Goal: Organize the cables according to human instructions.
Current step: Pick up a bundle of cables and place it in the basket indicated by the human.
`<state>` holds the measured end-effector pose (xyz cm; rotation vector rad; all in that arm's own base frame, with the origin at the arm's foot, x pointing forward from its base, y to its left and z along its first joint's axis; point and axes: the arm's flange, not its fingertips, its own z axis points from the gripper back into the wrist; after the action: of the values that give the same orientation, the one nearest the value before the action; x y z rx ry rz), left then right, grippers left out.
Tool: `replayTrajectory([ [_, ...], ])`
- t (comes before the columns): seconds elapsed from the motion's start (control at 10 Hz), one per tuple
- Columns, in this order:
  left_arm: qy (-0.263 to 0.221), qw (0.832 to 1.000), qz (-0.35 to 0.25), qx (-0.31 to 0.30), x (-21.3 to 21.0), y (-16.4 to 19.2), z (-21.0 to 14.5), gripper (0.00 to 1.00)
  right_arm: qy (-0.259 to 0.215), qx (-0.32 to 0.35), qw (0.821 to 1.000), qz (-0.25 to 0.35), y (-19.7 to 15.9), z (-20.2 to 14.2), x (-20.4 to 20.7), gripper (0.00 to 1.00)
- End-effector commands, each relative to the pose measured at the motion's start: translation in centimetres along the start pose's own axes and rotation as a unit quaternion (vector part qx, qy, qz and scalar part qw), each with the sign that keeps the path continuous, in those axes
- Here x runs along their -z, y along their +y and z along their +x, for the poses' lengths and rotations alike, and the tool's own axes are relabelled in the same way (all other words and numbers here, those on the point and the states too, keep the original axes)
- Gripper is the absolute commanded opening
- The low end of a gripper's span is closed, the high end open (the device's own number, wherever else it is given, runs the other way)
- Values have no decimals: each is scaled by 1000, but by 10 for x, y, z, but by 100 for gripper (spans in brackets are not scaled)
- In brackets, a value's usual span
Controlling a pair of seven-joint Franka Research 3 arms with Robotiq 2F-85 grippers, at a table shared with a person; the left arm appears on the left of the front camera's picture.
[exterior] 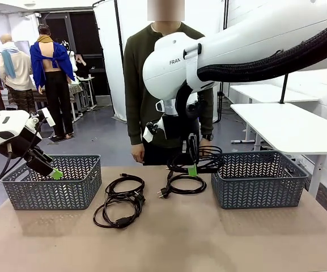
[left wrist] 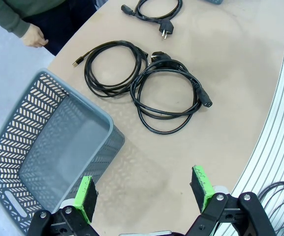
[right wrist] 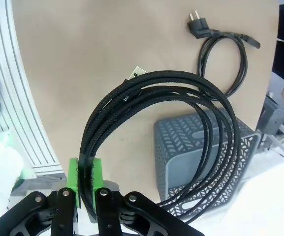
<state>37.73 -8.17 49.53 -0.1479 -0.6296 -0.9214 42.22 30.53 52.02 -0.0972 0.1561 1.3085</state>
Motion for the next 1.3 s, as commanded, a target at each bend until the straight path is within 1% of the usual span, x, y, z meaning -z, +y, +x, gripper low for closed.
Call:
replayTrajectory([
  [0.0, 1, 1000, -3, 1, 0, 2, -2, 100, -2, 6, 1000, -6, -12, -15, -3, 0],
  [0.4, 1, 1000, -3, 1, 0, 2, -2, 100, -12, 33, 999, -22, -50, -88, -2, 0],
  [0.5, 1, 1000, -3, 1, 0, 2, -2, 100, -9, 33, 999, -37, -61, -106, 2, 0],
  [0.7, 1, 1000, -3, 1, 0, 2, -2, 100, -9, 5, 998, -68, -88, -135, 15, 0],
  [0.9, 1, 1000, -3, 1, 0, 2, -2, 100, -8, -21, 997, -77, -109, -154, 27, 0],
  [1.2, 1, 1000, -3, 1, 0, 2, -2, 100, -27, -42, 997, -65, -132, -169, 44, 0],
])
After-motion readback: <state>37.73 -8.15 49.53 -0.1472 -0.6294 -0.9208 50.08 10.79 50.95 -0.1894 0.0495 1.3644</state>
